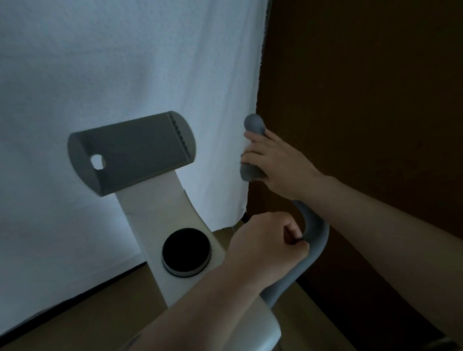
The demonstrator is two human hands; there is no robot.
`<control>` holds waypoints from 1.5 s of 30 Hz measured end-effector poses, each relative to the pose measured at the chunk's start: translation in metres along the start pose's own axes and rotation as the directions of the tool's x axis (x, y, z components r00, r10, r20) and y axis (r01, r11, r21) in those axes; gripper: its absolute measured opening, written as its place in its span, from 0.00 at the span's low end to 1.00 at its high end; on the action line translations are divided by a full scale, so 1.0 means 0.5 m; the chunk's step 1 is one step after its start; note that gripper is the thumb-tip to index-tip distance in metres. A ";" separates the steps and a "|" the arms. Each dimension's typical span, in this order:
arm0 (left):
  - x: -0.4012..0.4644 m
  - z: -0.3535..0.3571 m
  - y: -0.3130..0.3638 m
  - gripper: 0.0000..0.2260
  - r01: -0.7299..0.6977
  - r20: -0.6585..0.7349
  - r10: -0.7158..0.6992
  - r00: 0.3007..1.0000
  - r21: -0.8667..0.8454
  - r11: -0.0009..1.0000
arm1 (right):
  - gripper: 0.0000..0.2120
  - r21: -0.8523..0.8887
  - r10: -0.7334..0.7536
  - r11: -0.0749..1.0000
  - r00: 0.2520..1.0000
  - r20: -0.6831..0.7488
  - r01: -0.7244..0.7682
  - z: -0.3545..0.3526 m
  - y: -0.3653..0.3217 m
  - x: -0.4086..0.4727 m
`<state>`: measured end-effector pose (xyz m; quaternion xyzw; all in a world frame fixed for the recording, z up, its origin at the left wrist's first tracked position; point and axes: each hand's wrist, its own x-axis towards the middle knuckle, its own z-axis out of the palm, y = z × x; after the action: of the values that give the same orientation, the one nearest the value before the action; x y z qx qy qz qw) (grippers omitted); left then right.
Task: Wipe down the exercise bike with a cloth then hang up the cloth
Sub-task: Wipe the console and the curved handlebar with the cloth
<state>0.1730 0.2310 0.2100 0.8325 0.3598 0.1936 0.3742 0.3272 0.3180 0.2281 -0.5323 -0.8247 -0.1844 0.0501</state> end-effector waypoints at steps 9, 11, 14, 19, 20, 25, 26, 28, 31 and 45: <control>0.013 0.003 0.004 0.04 -0.003 -0.001 0.003 1.000 0.005 1.000 | 0.20 0.308 0.160 0.945 0.976 -0.148 -0.109 -0.062 0.021 0.072; 0.013 0.003 0.003 0.05 0.000 0.002 0.000 1.000 0.003 1.000 | 0.21 0.434 0.289 0.877 0.948 -0.136 -0.205 -0.058 0.026 0.101; 0.012 0.002 0.002 0.05 0.006 0.006 -0.006 1.000 0.002 1.000 | 0.22 0.481 0.302 0.852 0.944 -0.133 -0.205 -0.027 0.020 0.094; 0.008 0.000 0.004 0.04 0.001 0.008 -0.001 1.000 0.000 1.000 | 0.23 0.484 0.261 0.860 0.954 -0.144 -0.162 -0.008 0.014 0.040; 0.007 0.000 0.004 0.04 -0.001 0.004 0.001 1.000 0.001 1.000 | 0.22 0.491 0.264 0.856 0.953 -0.150 -0.160 -0.006 0.013 0.031; 0.005 0.002 0.005 0.04 -0.010 -0.024 0.010 1.000 -0.001 1.000 | 0.21 0.528 0.272 0.832 0.955 -0.117 -0.173 -0.005 0.016 0.002; 0.006 0.001 0.006 0.04 -0.014 -0.028 0.014 1.000 -0.001 1.000 | 0.21 0.542 0.277 0.824 0.952 -0.129 -0.166 -0.014 0.020 0.006; 0.008 0.000 0.007 0.04 -0.018 -0.026 0.017 1.000 -0.006 1.000 | 0.21 0.566 0.301 0.813 0.931 -0.207 -0.137 -0.034 0.024 0.034; 0.010 0.000 0.007 0.04 -0.011 -0.007 0.011 1.000 -0.004 1.000 | 0.21 0.525 0.290 0.840 0.931 -0.222 -0.137 -0.052 0.026 0.091; 0.004 0.003 0.004 0.04 -0.025 -0.018 0.025 1.000 0.007 1.000 | 0.19 0.124 -0.179 0.978 0.981 0.073 0.169 -0.014 0.032 -0.004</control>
<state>0.1764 0.2308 0.2107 0.8364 0.3536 0.2046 0.3656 0.3415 0.3197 0.2382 -0.4614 -0.8790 -0.1168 0.0302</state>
